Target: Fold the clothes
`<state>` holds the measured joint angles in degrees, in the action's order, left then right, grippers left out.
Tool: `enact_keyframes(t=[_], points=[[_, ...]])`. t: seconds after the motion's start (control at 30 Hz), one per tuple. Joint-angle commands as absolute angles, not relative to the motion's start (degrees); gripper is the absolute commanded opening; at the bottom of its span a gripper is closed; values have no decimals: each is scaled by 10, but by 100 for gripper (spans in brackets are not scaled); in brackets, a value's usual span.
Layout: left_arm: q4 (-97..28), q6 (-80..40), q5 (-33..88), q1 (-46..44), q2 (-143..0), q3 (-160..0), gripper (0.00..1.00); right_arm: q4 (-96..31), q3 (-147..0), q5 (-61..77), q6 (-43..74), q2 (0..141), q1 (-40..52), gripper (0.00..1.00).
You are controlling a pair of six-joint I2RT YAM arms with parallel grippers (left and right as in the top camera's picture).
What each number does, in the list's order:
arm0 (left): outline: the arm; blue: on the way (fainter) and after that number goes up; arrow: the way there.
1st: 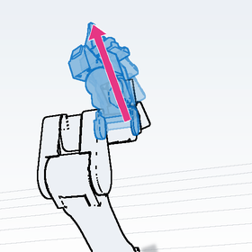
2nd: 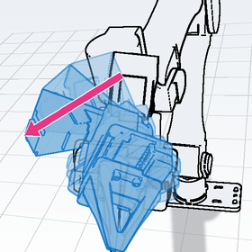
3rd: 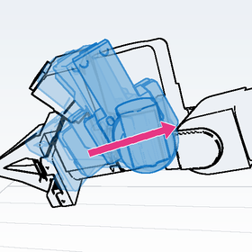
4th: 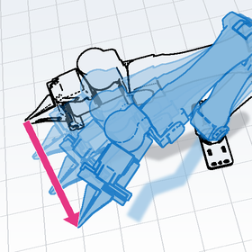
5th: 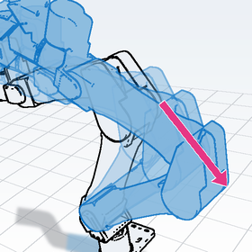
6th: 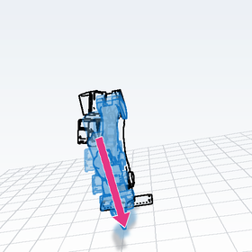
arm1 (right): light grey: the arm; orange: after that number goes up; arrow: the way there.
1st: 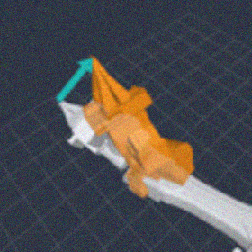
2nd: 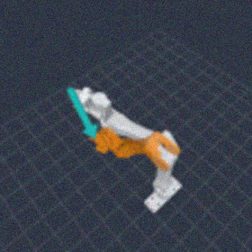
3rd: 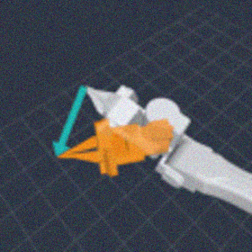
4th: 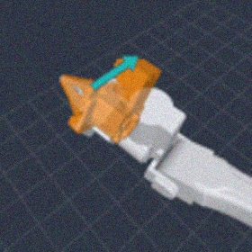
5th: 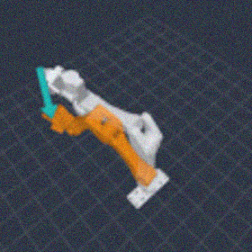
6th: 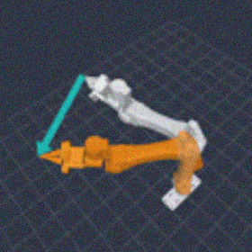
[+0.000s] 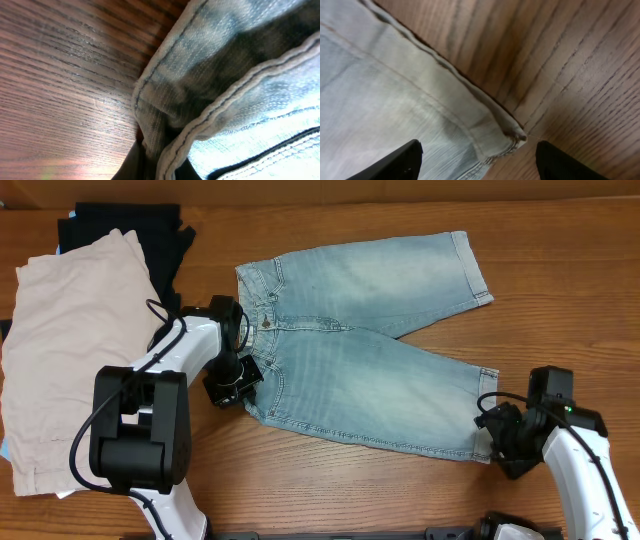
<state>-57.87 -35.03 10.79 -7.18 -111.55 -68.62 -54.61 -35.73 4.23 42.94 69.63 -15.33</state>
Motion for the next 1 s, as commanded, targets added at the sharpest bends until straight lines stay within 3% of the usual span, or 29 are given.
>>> enact_keyframes(t=[0.0,0.33,0.43,0.7,0.93,0.97], points=[[-565,-354,84,-76,-1123,-684,4,-534,-331,42,467,696,-154,76],[-561,-354,84,-76,-1123,-684,5,-525,-328,63,515,720,-150,74],[-561,-354,84,-76,-1123,-684,4,-524,-326,68,515,736,-139,58],[-561,-353,81,-75,-1123,-684,5,-475,-308,105,528,766,-93,42],[-562,-341,70,-70,-1123,-687,4,-454,-309,82,522,765,-97,9],[-567,-334,71,-67,-1123,-691,4,-453,-311,80,521,765,-100,8]])
